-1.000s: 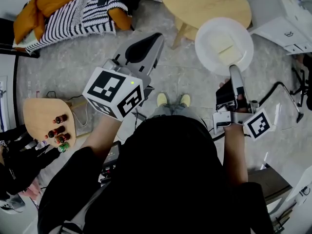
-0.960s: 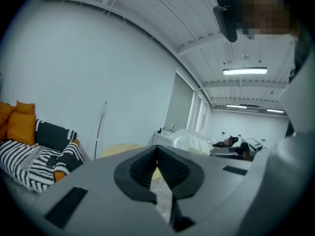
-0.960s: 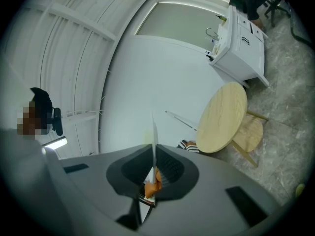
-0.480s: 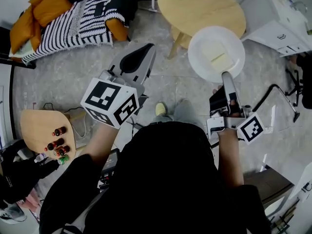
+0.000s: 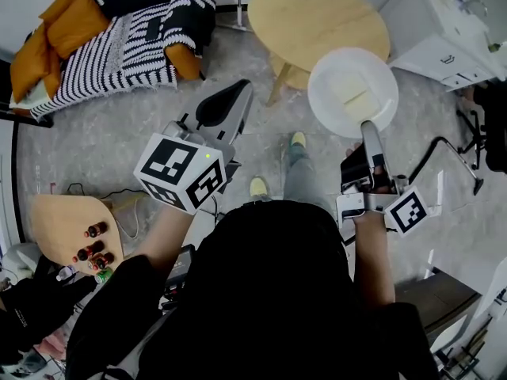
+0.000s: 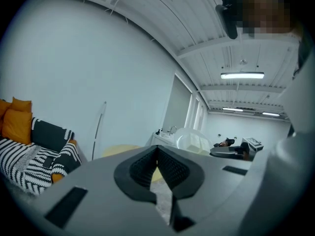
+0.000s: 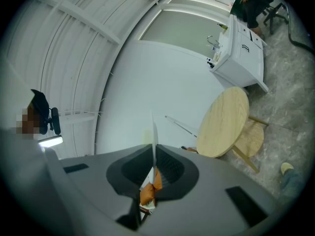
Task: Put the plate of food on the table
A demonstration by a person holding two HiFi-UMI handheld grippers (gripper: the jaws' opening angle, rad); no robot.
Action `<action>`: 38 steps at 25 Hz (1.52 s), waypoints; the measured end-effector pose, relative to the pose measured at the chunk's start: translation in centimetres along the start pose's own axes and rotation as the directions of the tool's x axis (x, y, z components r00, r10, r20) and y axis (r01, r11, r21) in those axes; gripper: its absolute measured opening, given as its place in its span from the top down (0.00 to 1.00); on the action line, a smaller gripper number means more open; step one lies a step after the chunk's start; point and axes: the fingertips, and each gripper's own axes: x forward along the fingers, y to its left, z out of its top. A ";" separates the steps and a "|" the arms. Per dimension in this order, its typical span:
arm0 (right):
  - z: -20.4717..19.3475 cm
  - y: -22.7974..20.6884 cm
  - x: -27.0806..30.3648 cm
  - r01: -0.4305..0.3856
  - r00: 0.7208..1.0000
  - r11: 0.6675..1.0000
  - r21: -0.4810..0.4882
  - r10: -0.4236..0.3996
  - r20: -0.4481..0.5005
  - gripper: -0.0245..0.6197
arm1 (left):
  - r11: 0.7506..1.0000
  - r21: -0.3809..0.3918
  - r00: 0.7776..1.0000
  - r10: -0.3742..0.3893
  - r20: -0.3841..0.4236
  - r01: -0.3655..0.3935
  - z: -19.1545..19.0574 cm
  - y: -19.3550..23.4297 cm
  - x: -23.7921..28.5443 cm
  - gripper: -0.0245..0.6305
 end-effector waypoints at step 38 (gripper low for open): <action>11.3 -12.3 17.0 0.021 0.997 0.994 0.103 -0.014 -0.073 0.92 | 0.997 -0.004 0.995 0.079 -0.066 -0.079 3.9 8.1 20.9 0.96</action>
